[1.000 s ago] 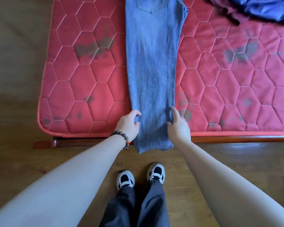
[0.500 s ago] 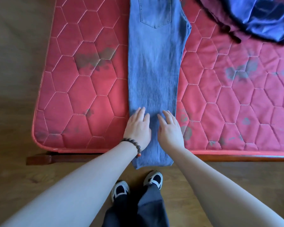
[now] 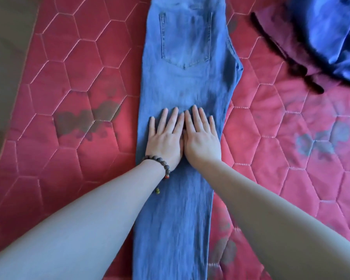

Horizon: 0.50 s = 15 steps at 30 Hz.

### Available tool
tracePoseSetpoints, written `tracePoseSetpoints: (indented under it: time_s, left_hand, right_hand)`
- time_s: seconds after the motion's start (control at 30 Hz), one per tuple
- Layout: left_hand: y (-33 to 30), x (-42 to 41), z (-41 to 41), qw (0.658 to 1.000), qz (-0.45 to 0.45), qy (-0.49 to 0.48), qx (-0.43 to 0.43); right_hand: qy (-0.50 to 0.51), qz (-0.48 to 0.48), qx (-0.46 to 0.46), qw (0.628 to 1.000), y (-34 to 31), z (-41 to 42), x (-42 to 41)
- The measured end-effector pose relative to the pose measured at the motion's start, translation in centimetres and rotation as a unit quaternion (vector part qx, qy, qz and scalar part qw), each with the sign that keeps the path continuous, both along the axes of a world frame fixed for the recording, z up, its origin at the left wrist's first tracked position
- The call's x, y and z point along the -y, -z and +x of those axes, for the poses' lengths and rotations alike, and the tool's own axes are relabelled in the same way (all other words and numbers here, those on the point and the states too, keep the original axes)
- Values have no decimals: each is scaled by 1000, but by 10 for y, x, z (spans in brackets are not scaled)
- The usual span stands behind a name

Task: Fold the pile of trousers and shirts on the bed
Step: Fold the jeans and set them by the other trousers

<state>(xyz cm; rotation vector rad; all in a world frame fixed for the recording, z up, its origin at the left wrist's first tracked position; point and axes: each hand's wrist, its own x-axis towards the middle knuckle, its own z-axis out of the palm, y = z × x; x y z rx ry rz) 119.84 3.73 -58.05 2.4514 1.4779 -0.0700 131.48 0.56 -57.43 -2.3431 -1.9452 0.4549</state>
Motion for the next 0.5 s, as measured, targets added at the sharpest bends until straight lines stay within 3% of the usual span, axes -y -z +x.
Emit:
tracePoseSetpoints:
  time_s: [0.3,0.5]
  left_hand:
    - [5,-149,43,998,62,29,-10]
    - [6,-164,43,998,48,45,17]
  right_hand:
    - [-7,3,77,997,9,70,-138]
    - [8,12,56,998,7,72,-146]
